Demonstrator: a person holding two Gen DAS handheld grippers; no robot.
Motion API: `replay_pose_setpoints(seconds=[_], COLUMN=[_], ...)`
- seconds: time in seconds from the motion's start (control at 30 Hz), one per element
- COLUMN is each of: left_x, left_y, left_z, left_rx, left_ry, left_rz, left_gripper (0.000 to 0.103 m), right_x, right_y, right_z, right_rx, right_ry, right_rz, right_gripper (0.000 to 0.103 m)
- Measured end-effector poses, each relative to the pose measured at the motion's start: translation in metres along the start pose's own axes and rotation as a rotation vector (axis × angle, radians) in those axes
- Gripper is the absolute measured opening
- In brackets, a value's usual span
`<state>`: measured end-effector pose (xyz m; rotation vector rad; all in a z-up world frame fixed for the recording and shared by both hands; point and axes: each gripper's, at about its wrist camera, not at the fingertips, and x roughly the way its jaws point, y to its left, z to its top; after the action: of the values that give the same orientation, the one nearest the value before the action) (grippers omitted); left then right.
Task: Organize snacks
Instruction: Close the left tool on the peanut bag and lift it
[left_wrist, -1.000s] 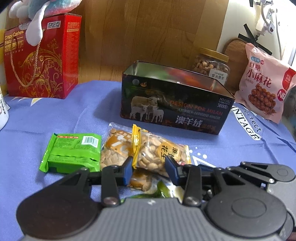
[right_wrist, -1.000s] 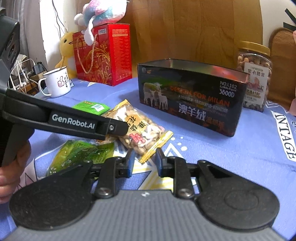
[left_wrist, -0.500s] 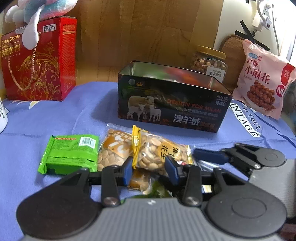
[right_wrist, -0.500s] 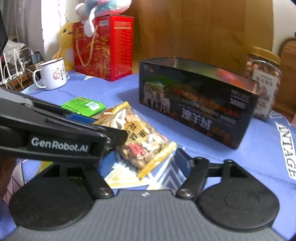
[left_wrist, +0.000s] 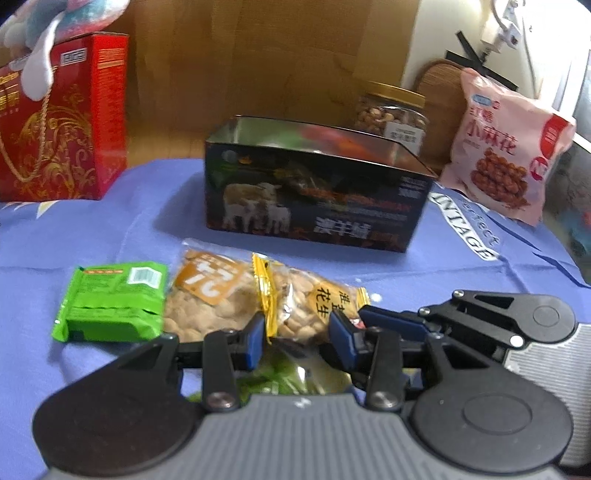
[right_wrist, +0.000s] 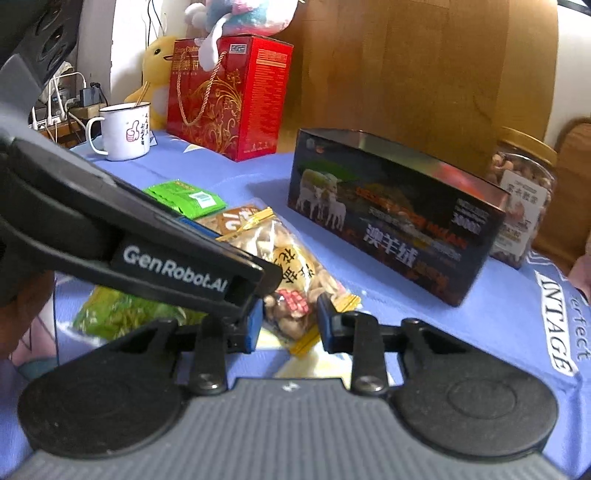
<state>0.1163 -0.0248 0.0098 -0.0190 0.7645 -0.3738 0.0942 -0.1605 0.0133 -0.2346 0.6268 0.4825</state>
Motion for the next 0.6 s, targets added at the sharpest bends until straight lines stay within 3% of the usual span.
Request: replay_pose_setpoints(seconds=[0.17,0.4,0.47,0.6], left_x=[-0.003,-0.007,-0.009,-0.014], left_y=[-0.017,-0.031,-0.026,-0.019], left_z=[-0.006,-0.017,-0.015,-0.006], left_rx=[0.029,0.007,-0.024,-0.051], left_ry=[0.013,0.090,0.100,0.084], left_rz=[-0.033,-0.195,-0.222,-0.238], left_gripper=[0.038,0.038,0.040,0.050], right_x=[-0.019,-0.063,-0.077,-0.093], right_y=[-0.007,-0.017,-0.024,-0.029], right_z=[-0.013,-0.040,-0.048,-0.057], right_rx=[0.010,0.081,0.138,0.150], right_ry=[0.011,0.007,-0.001,-0.009], right_rz=[-0.008,-0.017,-0.001,-0.037], right_gripper=[0.028,0.028,0.043,0.055])
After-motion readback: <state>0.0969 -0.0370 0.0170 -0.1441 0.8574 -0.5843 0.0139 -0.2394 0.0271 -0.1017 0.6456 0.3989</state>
